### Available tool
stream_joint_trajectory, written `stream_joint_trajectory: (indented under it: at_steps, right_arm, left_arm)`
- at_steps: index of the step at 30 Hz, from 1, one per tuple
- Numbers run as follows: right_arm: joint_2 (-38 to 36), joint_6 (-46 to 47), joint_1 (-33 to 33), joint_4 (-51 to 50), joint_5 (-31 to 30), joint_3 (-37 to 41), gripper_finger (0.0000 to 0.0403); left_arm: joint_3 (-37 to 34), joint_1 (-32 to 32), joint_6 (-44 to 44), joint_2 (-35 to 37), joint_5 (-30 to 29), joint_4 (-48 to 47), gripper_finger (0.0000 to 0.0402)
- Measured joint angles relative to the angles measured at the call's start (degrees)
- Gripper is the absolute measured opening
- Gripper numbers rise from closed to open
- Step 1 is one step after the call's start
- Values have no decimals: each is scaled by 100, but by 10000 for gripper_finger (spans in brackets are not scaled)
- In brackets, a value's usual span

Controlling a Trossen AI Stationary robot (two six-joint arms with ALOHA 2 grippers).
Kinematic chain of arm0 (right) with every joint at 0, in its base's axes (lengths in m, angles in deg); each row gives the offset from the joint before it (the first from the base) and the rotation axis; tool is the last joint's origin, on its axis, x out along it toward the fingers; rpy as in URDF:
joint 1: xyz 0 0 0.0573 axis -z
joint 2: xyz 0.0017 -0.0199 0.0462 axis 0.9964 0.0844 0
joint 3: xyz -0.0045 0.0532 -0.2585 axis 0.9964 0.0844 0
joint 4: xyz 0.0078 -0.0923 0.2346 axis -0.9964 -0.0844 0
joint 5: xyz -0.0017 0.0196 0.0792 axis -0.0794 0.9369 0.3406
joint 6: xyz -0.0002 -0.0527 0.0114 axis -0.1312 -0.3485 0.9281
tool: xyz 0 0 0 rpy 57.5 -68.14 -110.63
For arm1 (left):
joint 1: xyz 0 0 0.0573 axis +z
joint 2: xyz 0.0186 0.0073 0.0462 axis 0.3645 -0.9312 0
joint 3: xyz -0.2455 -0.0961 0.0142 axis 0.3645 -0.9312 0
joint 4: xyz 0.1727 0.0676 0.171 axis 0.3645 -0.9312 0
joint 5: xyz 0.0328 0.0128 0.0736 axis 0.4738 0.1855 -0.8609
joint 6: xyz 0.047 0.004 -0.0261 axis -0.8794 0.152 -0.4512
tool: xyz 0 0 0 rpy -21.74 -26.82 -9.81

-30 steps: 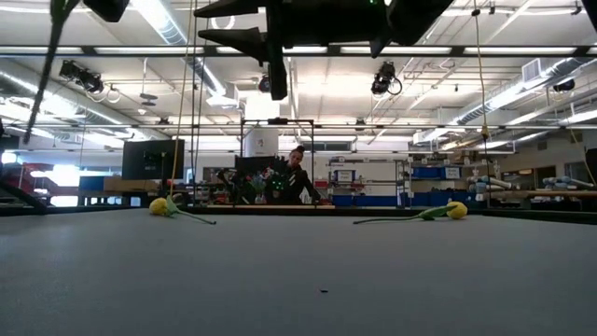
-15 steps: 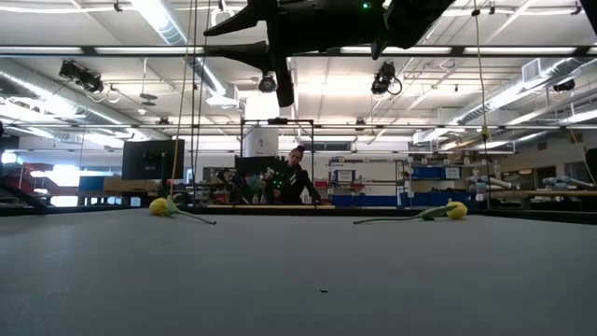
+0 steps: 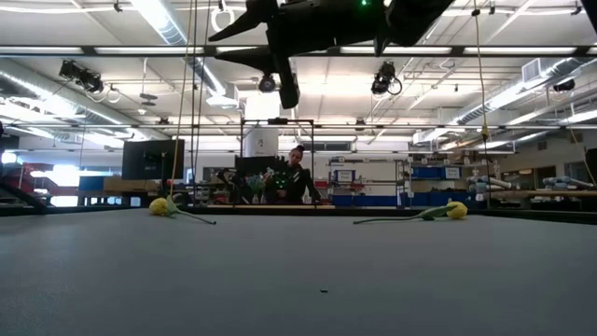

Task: Sort flowers into vase by color
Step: Put the red flowers into the transparent vase

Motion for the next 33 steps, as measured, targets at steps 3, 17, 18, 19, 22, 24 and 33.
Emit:
stream_joint_trajectory:
  at_steps: [3,17,18,19,22,24,33]
  right_arm:
    - [0,25,-24,0,-32,0,100]
    - [-2,300,-107,-7,-172,0,100]
    - [-2,302,-107,-7,-174,0,100]
    - [-2,319,-105,-7,-176,0,100]
    - [-1,406,-108,-8,-173,0,100]
    - [-2,408,-112,-9,-172,0,100]
    - [-2,557,-120,-9,-171,0,100]
  left_arm:
    - [-268,0,10,6,327,230,2]
    - [-1020,-3,-140,4,1009,1583,2]
    - [-1020,-2,-138,2,1053,1563,2]
    - [-1020,-2,-141,0,1097,1565,2]
    - [-1020,-2,-147,2,1132,1572,2]
    - [-1071,-2,-186,2,1136,1627,3]
    - [-1910,0,199,-4,1678,2394,3]
